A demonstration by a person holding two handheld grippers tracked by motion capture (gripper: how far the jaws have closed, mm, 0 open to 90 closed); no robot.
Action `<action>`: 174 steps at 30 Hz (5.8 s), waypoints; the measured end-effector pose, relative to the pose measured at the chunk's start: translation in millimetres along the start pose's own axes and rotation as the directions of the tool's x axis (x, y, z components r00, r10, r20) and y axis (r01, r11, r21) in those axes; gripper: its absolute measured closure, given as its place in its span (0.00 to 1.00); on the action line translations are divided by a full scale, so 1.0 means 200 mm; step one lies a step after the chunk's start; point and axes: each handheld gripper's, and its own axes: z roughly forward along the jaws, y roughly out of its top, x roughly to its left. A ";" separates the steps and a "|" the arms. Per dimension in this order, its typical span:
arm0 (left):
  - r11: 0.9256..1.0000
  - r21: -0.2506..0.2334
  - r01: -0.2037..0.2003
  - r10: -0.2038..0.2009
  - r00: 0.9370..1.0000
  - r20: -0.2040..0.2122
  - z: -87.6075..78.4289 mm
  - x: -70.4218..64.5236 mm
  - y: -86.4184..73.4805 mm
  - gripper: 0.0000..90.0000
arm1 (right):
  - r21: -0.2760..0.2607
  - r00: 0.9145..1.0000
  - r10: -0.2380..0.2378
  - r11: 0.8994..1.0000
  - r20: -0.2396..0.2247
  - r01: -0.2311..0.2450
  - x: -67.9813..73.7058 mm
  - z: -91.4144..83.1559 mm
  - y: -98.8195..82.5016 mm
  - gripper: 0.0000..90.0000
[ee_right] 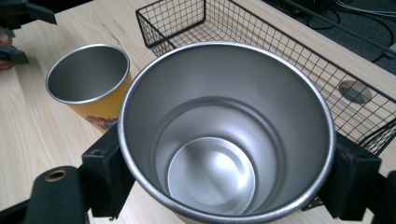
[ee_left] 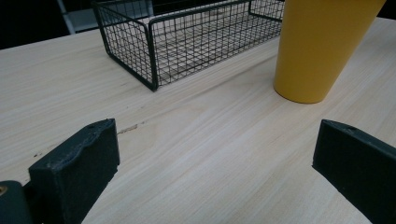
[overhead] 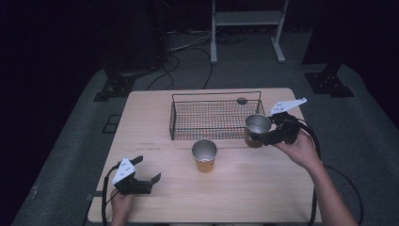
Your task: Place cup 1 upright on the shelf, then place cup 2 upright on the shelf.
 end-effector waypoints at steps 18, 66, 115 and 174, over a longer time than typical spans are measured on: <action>1.000 0.005 -0.001 0.001 1.000 -0.002 0.00 0.00 0.00 0.00 | -0.001 1.000 -0.001 1.000 -0.008 0.001 -0.06 0.02 0.15 0.20; 1.000 0.003 0.003 -0.003 1.000 0.001 0.00 0.00 0.00 0.00 | 0.084 0.994 0.105 0.991 0.042 -0.108 -0.34 0.51 0.40 0.20; 1.000 0.000 0.001 -0.001 1.000 0.003 0.00 0.00 0.00 0.00 | 0.208 0.976 0.171 0.958 0.133 -0.196 -0.41 0.81 0.22 0.19; 1.000 0.010 -0.009 0.009 1.000 0.006 0.01 0.00 0.00 0.00 | 0.083 0.980 0.150 0.983 0.131 -0.162 -0.31 0.46 0.15 0.10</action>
